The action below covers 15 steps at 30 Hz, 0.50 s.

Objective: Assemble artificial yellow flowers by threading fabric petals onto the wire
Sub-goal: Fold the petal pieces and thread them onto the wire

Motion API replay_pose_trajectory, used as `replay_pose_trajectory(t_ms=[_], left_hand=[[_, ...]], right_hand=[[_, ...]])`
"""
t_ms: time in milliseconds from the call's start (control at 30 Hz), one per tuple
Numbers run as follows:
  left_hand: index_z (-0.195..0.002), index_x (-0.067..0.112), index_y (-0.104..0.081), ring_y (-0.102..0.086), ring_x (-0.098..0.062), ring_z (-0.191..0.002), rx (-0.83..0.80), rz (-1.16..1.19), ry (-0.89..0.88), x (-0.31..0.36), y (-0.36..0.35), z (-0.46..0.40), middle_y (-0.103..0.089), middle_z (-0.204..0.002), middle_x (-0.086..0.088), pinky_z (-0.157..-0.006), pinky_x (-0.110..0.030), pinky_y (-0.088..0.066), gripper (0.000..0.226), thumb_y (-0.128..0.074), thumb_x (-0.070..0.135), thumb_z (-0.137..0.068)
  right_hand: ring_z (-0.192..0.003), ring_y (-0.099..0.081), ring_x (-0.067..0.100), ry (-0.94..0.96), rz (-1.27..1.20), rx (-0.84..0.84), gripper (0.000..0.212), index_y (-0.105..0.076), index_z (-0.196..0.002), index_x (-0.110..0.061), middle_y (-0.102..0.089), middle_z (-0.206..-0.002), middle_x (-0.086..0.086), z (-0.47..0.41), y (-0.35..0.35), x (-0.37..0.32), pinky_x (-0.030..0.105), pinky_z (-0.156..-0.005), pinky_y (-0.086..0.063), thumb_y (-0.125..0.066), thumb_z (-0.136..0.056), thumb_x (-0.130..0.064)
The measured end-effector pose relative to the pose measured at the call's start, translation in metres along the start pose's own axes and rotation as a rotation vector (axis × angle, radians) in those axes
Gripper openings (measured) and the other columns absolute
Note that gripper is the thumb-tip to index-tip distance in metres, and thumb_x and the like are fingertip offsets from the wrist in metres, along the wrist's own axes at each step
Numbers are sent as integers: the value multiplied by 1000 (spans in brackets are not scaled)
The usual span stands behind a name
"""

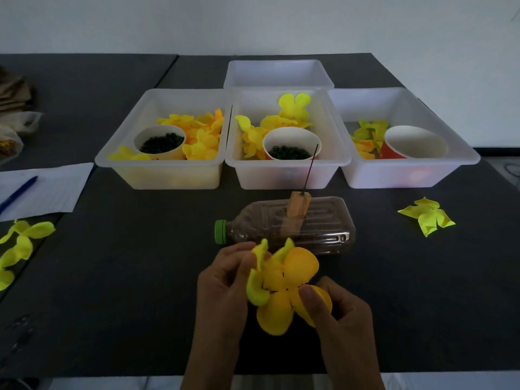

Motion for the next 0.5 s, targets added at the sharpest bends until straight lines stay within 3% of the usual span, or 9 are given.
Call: replay_pose_trajectory(t_ms=[67,167,267,367,433,500], left_hand=[[-91,14,-74,-69,-21,-97,16,34,47,-7,5,-5,-71,-107,-3,-75,-35,-56,20,-55,7,-93],[-98,5,-72,-71,-30,-88,-29,77,100,-15,2,-5,-73,-99,-15,-70,-39,-60,20,-53,4,-96],[-95,5,-69,-69,-19,-74,16,121,131,-18,12,-8,-74,-84,-8,-60,-24,-57,19,-51,2,-96],[-111,3,-63,-62,2,-74,141,164,206,-28,40,-18,-66,-89,1,-61,-4,-46,18,-54,-2,-97],[-121,1,-60,-58,6,-79,208,376,312,-32,48,-21,-60,-99,0,-71,-2,-43,29,-63,1,-92],[-119,0,-60,-63,5,-81,129,456,311,-28,42,-16,-66,-99,-10,-72,-8,-49,26,-61,1,-93]], right_hand=[[-50,-44,4,17,27,-10,42,-55,-51,-20,-48,-52,-1,2,0,1,17,-51,-41,-78,-74,-47],[-50,-45,4,15,25,-30,40,-56,-52,-19,-50,-53,-2,3,0,3,16,-50,-41,-77,-75,-43],[-50,-49,8,-56,-66,44,37,-60,-57,-6,-53,-54,0,2,12,8,20,-47,-41,-80,-69,-35],[-64,-57,24,-147,-102,130,41,-72,-66,-13,-61,-63,11,0,34,20,39,-56,-48,-73,-55,-52],[-71,-56,34,-159,-87,117,63,-69,-70,-12,-57,-77,30,-2,38,20,54,-66,-49,-78,-47,-71],[-71,-55,37,-161,-66,82,86,-63,-74,-5,-54,-86,37,-5,37,21,55,-66,-48,-73,-40,-83]])
Point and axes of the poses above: each hand's wrist, its own z-axis away from the middle knuckle, its own y-axis out of the back of the hand, x = y × z, the point moved 7 cm from there along -z, towards the middle knuckle
